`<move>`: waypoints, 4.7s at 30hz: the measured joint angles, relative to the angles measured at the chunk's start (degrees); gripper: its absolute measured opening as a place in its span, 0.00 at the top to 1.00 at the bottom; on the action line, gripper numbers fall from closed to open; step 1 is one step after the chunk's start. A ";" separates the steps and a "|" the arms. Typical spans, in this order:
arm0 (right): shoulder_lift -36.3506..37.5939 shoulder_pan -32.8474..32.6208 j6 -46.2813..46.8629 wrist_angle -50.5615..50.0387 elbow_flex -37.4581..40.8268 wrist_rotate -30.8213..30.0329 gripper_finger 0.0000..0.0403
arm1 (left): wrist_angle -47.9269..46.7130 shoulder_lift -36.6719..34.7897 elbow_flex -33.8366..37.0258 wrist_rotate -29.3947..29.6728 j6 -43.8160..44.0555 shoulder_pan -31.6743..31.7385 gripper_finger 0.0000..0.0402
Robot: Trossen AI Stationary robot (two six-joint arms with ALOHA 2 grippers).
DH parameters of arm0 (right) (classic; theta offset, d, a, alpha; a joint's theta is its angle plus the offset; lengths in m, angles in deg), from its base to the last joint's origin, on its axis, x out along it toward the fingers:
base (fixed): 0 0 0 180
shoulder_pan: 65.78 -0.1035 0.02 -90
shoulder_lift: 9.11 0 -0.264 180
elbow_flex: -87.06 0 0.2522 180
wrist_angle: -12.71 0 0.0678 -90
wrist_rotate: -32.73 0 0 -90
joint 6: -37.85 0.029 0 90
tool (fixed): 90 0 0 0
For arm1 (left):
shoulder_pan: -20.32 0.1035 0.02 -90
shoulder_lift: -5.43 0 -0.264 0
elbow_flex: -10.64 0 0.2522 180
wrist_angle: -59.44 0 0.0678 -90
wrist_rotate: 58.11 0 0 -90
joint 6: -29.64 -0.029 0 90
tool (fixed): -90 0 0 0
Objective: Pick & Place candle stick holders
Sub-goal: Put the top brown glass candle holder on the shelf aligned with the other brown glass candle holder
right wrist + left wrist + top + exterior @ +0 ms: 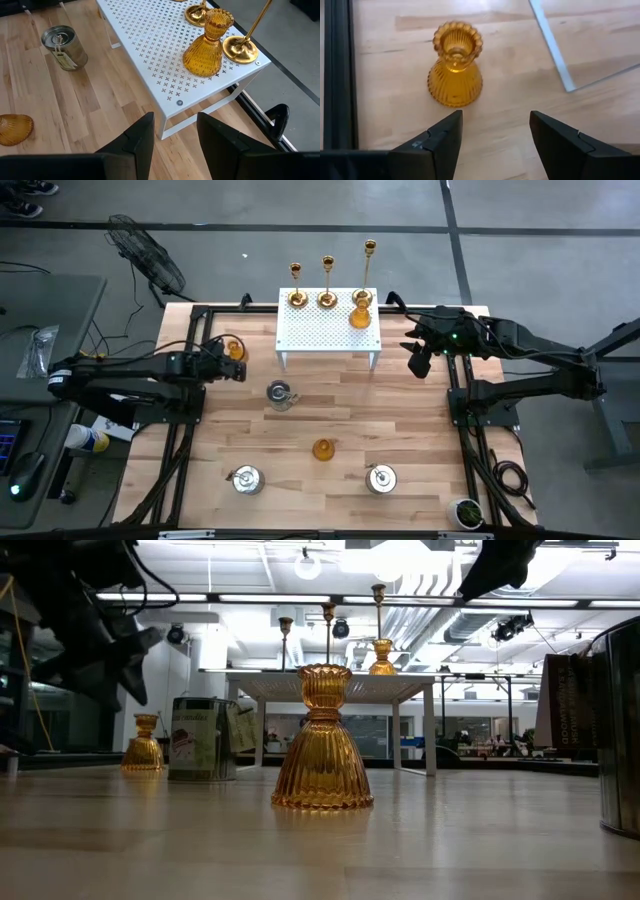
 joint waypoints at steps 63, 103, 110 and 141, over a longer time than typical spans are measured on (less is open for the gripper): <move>-0.01 0.02 -0.01 0.00 0.01 0.02 0.65 | 30.98 4.52 18.53 7.59 -19.56 6.75 0.27; 0.00 0.00 -0.03 -0.02 0.01 0.00 0.65 | 48.81 16.79 18.56 18.51 -25.09 6.78 0.27; -0.02 0.02 -0.04 0.00 0.01 0.00 0.65 | 49.88 16.81 18.56 20.43 -24.89 6.78 0.27; -0.01 0.00 -0.04 -0.02 0.01 0.00 0.65 | 50.32 16.81 18.53 21.48 -22.29 6.78 0.67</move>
